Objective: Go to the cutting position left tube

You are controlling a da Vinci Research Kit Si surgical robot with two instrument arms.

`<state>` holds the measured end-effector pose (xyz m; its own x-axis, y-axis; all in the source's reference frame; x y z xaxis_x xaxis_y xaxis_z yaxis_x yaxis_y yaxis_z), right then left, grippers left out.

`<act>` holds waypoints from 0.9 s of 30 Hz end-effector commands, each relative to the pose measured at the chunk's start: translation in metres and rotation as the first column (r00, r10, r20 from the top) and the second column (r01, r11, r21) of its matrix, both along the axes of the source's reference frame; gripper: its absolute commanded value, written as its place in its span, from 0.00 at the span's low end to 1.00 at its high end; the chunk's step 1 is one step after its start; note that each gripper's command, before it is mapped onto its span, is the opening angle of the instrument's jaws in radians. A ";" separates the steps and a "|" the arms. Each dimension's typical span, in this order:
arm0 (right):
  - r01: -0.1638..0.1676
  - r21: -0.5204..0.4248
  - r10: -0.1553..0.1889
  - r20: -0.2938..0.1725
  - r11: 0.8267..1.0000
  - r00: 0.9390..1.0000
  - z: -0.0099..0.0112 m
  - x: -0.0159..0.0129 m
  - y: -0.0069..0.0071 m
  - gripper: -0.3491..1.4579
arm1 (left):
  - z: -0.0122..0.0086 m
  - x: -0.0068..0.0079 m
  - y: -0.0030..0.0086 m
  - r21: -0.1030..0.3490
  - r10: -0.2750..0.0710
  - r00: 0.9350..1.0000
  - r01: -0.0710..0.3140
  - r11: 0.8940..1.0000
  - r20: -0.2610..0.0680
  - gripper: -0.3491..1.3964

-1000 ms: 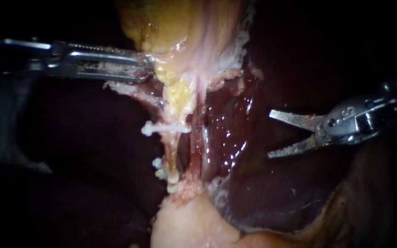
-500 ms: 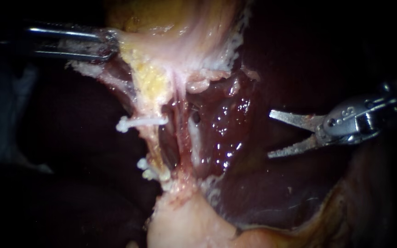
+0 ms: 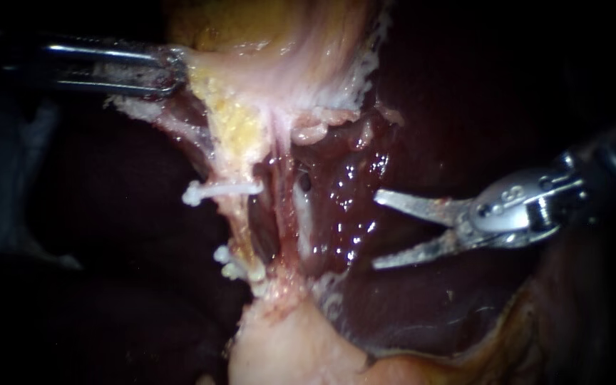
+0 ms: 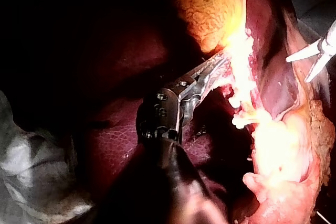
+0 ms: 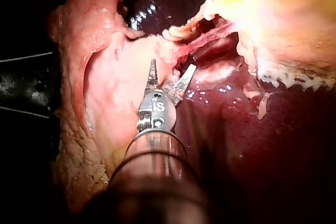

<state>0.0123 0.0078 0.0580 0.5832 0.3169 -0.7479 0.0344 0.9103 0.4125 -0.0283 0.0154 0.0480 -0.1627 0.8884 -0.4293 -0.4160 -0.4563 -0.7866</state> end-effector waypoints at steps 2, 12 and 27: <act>0.005 0.015 -0.005 -0.003 1.000 1.000 0.0007 0.0013 -0.0009 0.99 | 0.0000 -0.0001 0.0000 0.000 0.000 1.000 0.000 1.000 -0.001 0.00; 0.028 0.099 -0.026 -0.025 0.995 0.999 0.0041 0.0066 -0.0028 0.99 | -0.0003 -0.0004 -0.0003 -0.007 -0.003 1.000 0.003 1.000 -0.005 0.00; 0.029 0.144 -0.023 -0.047 0.989 0.999 0.0079 0.0094 -0.0010 0.99 | -0.0002 -0.0005 -0.0004 -0.007 -0.002 1.000 0.002 1.000 -0.004 0.00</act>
